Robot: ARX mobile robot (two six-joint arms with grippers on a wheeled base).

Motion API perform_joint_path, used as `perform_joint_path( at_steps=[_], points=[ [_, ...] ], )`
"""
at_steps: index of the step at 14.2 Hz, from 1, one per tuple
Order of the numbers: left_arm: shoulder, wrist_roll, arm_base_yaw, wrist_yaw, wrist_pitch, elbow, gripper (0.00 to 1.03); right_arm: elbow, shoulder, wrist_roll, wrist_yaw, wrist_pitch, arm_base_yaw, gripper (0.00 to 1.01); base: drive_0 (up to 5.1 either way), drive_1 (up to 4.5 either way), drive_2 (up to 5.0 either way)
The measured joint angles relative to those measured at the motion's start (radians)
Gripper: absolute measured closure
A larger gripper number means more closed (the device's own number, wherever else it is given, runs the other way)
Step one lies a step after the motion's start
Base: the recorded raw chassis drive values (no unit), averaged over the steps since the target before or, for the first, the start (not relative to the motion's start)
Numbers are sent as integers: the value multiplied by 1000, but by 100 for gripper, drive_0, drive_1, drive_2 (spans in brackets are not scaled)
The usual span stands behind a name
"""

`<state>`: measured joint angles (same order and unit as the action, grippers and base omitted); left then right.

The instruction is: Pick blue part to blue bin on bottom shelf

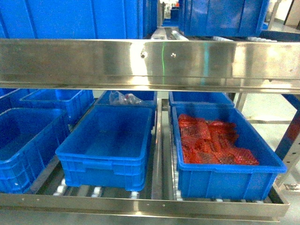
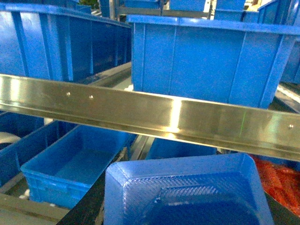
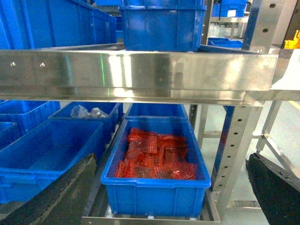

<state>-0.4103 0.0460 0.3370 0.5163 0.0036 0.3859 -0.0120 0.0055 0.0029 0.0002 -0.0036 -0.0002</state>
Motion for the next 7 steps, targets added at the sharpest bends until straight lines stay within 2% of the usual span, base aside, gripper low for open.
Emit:
perform_joint_path(
  at_steps=[7],
  points=[
    [0, 0, 0, 0, 0, 0, 59, 0, 0, 0, 0, -1, 0, 3, 0, 0, 0]
  ],
)
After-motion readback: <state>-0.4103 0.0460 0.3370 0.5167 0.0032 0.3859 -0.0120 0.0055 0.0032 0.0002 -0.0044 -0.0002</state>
